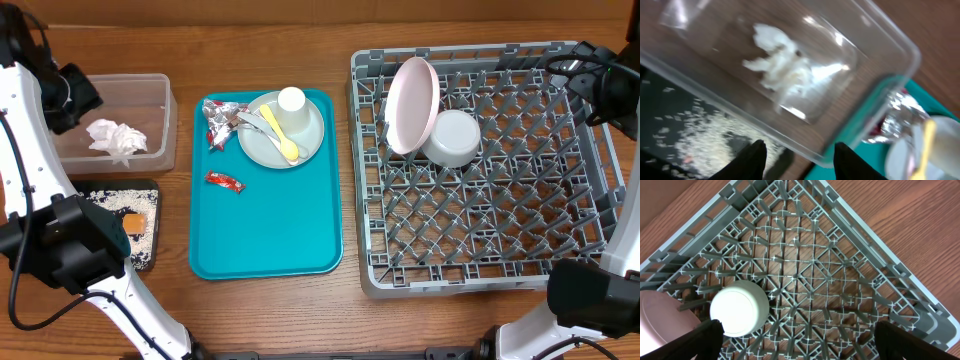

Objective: Sort waste into correct bins and load items into the dishwasher rack
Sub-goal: 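Reach the left gripper to the red wrapper and grasp it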

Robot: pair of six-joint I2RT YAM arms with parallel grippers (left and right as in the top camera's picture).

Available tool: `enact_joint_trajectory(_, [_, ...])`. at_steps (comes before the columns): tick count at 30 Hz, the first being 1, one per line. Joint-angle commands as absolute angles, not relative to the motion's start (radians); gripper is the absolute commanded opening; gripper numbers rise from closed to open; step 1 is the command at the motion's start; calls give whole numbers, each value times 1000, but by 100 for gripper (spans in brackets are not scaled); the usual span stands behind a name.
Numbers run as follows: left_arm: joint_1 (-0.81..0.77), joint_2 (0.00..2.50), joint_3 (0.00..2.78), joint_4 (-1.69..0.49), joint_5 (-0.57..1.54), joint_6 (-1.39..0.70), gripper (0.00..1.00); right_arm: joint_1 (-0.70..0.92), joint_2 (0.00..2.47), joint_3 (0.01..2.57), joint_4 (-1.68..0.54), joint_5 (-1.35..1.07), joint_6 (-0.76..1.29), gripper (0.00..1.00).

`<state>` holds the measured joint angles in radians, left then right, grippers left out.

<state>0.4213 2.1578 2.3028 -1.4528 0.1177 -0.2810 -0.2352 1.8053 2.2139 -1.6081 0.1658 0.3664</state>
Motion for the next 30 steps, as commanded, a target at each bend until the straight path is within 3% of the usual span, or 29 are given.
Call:
enact_joint_trajectory(1, [380,2124,2353,-1488,406,-226,47,-238,1797,2211,-1602,183,374,100])
enact_joint_trajectory(6, [232,2124,2370,-1570,472,-132,48,-238,1797,2211,-1603,183,374,100])
enact_joint_trajectory(13, [7,2124,2370,-1669,267,-114,54,-238,1797,2211,-1602,183,374,100])
enact_joint_trajectory(19, [-158,2124,2305,-1690,-77,-437,59,-238,1797,2211,-1603,183,374,100])
enact_joint_trajectory(24, [-150,2124,2223,-1690,-9,-670,54,-238,1797,2211,-1602,183,374,100])
enact_joint_trajectory(30, [-89,2097,2099,-1690,35,-878,57,-238,1797,2211,-1602,183,374,100])
